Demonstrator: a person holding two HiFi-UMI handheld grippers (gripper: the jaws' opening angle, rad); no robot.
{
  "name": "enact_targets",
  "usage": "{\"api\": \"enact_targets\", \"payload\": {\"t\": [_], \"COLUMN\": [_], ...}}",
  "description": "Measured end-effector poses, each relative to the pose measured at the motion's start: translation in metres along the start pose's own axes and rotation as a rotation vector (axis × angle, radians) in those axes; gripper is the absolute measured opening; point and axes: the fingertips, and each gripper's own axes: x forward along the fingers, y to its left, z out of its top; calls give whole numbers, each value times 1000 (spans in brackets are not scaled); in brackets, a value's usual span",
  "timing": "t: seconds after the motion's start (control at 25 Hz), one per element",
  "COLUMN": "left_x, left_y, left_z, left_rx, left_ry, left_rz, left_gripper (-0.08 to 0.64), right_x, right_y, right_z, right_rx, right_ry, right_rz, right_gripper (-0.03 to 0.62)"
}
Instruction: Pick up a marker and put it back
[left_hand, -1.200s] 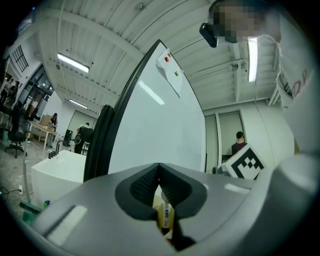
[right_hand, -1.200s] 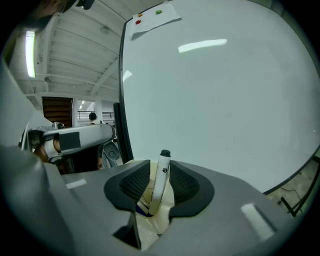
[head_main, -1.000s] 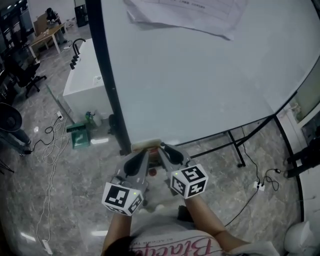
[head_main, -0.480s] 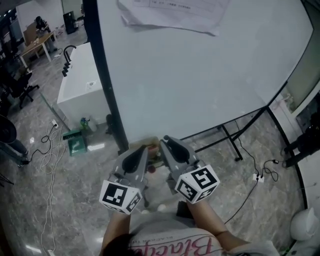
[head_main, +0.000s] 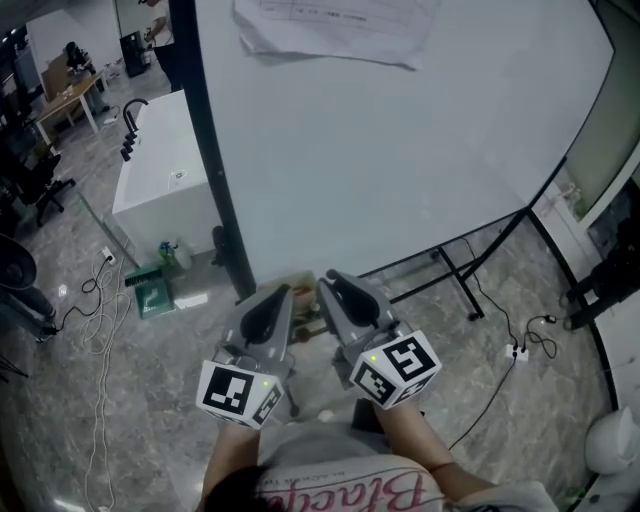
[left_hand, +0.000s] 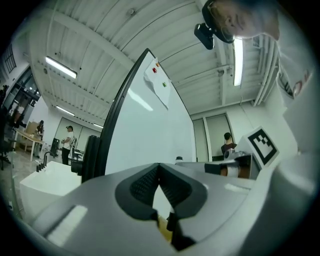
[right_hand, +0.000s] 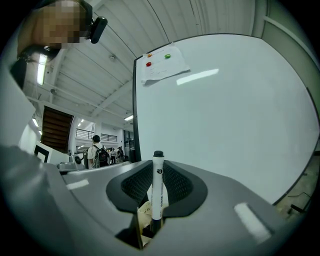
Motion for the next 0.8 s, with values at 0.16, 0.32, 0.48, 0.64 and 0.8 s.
{"api": "enact_targets", "payload": {"t": [0.16, 0.32, 0.48, 0.64, 0.8], "left_x": [-1, -1, 1, 5, 10], "left_y": [0, 2, 8, 11, 11], "left_z": [-2, -5, -9, -12, -15], "left_rx": [-6, -4, -11, -27, -33], "left_ry": [0, 3, 17, 23, 25], "left_rz": [-7, -6, 11, 14, 5], "left_gripper": [0, -1, -2, 0, -1], "right_x": [8, 20, 28, 31, 33], "right_y": [-9, -20, -23, -31, -41], "right_z": [-14, -43, -69, -91, -97], "right_rx": [8, 49, 59, 95, 105], "right_ry": [6, 81, 163, 246, 267], "right_rz": [-20, -50, -56, -72, -91], "right_gripper": [66, 66, 67, 66, 70]}}
